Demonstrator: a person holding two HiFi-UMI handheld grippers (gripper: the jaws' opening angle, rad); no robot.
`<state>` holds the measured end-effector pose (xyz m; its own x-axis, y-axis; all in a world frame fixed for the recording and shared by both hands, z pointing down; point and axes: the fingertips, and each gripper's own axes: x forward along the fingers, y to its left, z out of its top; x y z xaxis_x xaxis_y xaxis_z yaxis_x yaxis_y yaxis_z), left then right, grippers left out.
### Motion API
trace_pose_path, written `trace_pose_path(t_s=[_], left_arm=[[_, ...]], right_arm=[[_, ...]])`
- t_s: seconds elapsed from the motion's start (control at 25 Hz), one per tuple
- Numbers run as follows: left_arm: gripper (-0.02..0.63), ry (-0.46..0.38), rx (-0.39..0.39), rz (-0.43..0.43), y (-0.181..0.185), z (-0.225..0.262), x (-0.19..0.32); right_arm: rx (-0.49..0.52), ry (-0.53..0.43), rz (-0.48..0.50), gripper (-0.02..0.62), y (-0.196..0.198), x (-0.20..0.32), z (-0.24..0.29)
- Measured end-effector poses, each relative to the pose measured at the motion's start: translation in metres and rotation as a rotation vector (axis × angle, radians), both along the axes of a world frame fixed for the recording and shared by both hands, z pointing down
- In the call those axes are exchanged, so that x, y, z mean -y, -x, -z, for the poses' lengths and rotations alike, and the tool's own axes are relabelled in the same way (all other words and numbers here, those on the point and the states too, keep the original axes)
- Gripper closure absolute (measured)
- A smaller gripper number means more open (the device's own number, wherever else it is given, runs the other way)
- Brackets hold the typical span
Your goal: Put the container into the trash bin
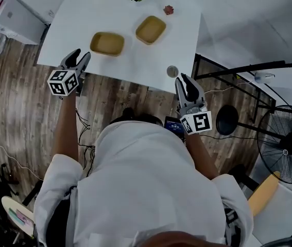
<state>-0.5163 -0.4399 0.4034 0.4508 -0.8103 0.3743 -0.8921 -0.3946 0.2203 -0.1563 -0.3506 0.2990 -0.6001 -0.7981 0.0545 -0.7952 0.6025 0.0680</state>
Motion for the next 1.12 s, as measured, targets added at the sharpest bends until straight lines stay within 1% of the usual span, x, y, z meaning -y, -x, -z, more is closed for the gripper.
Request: trace_pose_path(t_s=[0.12, 0.24, 0.36, 0.52, 0.6, 0.68, 0.8, 0.88, 0.96, 1.0, 1.12], left_arm=[[0.407, 0.076, 0.009, -0.031, 0.006, -0.027, 0.028], [0.408, 0.176, -0.007, -0.056, 0.012, -0.058, 0.049], [0.407, 0.257, -0.003, -0.065, 0.020, -0.083, 0.066], [0.408, 0.331, 0.010, -0.077, 0.020, -0.106, 0.087], [0.408, 0.357, 0.015, -0.086, 0.016, -0.114, 0.096], [0.412, 0.400, 0.016, -0.086, 0.016, -0.126, 0.101], [0.444, 0.457, 0.016, -0.081, 0.019, -0.142, 0.104], [0.473, 0.472, -0.002, -0.077, 0.017, -0.146, 0.103], [0.520, 0.472, -0.011, -0.074, 0.013, -0.145, 0.102], [0.572, 0.470, -0.013, -0.073, 0.011, -0.144, 0.102], [0.580, 0.469, -0.018, -0.060, 0.008, -0.140, 0.103]], right_arm=[[-0.012, 0.018, -0.050, 0.502, -0.005, 0.008, -0.005], [-0.025, 0.036, -0.107, 0.502, -0.013, 0.011, -0.006], [-0.034, 0.049, -0.152, 0.502, -0.023, 0.013, -0.008], [-0.046, 0.081, -0.198, 0.503, -0.037, 0.013, -0.017], [-0.049, 0.088, -0.217, 0.503, -0.043, 0.012, -0.018], [-0.046, 0.089, -0.237, 0.503, -0.049, 0.012, -0.016], [-0.021, 0.092, -0.275, 0.505, -0.059, 0.014, -0.014], [-0.021, 0.090, -0.289, 0.505, -0.065, 0.013, -0.014], [-0.028, 0.091, -0.295, 0.506, -0.070, 0.009, -0.015], [-0.029, 0.091, -0.297, 0.506, -0.072, 0.008, -0.015], [-0.020, 0.087, -0.305, 0.506, -0.076, 0.004, -0.013]])
